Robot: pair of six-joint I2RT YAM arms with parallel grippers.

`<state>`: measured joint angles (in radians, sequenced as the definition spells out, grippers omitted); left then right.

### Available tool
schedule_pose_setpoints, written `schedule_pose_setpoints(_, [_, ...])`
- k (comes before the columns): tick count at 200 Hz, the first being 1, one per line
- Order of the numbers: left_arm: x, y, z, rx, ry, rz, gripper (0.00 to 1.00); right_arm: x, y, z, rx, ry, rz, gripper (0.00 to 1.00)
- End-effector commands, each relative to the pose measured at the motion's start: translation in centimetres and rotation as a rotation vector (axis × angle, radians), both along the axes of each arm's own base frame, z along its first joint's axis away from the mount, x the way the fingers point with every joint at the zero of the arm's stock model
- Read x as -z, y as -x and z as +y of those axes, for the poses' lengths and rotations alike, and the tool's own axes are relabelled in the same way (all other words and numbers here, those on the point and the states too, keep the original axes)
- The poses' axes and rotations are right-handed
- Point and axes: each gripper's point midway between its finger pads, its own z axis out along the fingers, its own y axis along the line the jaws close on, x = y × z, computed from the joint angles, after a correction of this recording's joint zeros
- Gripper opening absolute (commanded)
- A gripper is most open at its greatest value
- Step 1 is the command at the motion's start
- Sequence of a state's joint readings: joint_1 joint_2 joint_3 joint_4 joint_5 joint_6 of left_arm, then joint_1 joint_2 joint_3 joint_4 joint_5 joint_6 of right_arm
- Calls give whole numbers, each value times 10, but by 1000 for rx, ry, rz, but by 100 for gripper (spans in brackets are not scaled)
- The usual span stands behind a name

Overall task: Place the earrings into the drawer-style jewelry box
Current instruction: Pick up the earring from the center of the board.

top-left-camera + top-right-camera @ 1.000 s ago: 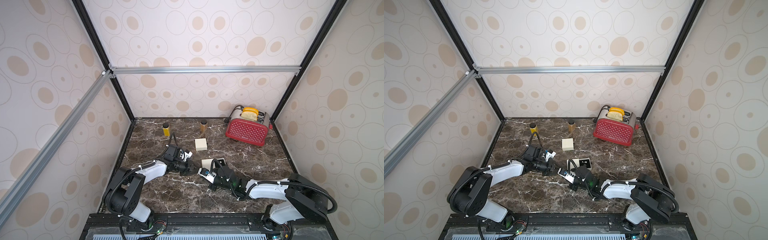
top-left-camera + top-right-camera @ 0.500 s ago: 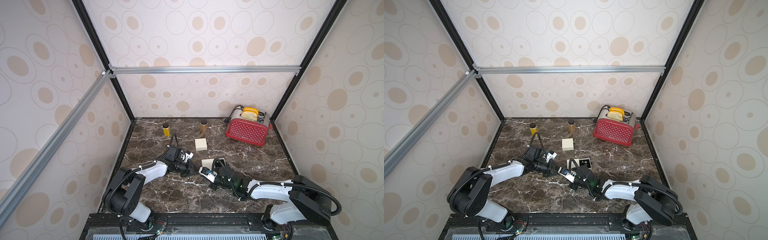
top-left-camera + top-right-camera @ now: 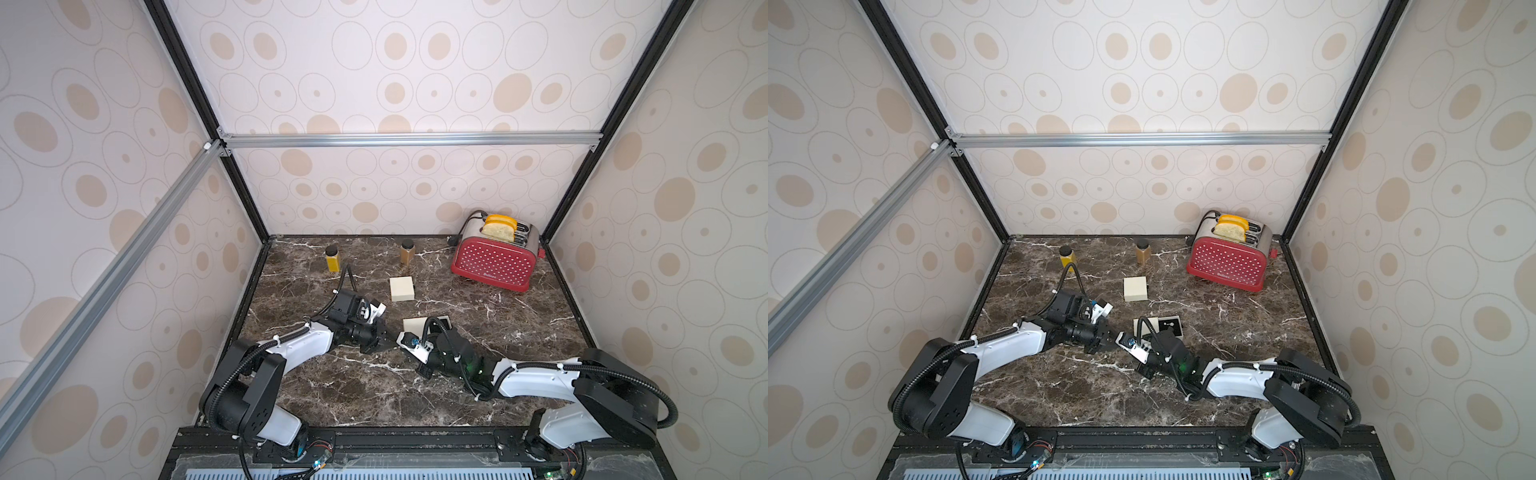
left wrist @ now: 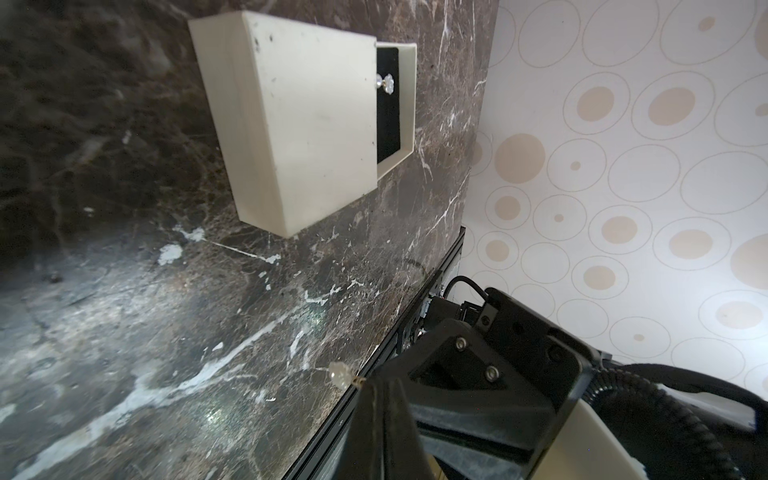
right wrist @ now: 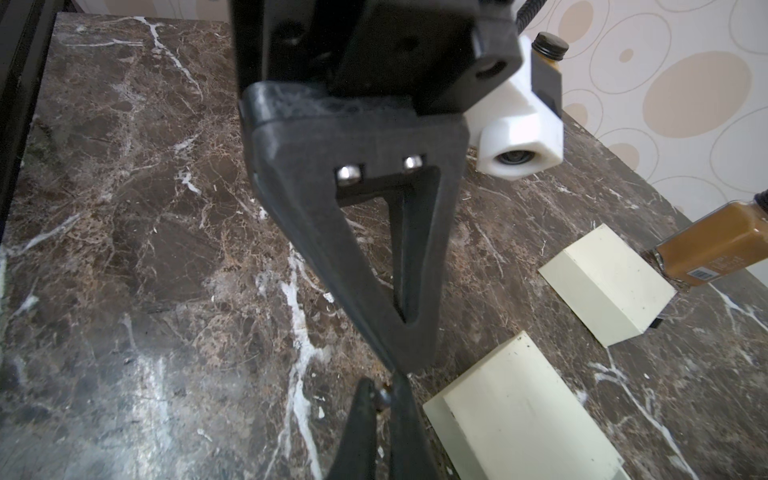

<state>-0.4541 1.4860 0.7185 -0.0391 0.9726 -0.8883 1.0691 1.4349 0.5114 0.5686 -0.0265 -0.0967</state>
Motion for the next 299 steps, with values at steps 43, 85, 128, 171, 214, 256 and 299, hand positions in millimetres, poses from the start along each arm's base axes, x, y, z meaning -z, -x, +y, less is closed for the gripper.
schedule_pose_setpoints(43, [-12,7,-5,36,16,-26,0,-14,-14,11,40,-48,-8,0])
schedule_pose_setpoints(85, [-4,3,-2,16,-38,1,0,-19,-4,8,19,-64,51,56])
schedule_pose_setpoints(128, [5,-22,-2,-145,-55,63,0,-40,9,-8,78,-181,204,81])
schedule_pose_setpoints(171, [-8,-47,-6,-292,8,98,0,-57,-14,-28,307,-359,470,74])
schedule_pose_setpoints(214, [-21,-56,-12,-338,65,137,0,-59,-27,-35,214,-546,735,61])
schedule_pose_setpoints(256, [-22,-61,-16,-344,94,157,0,-61,-42,-31,147,-617,819,57])
schedule_pose_setpoints(299, [-30,-65,-20,-345,131,155,0,-50,-55,-30,171,-588,816,51])
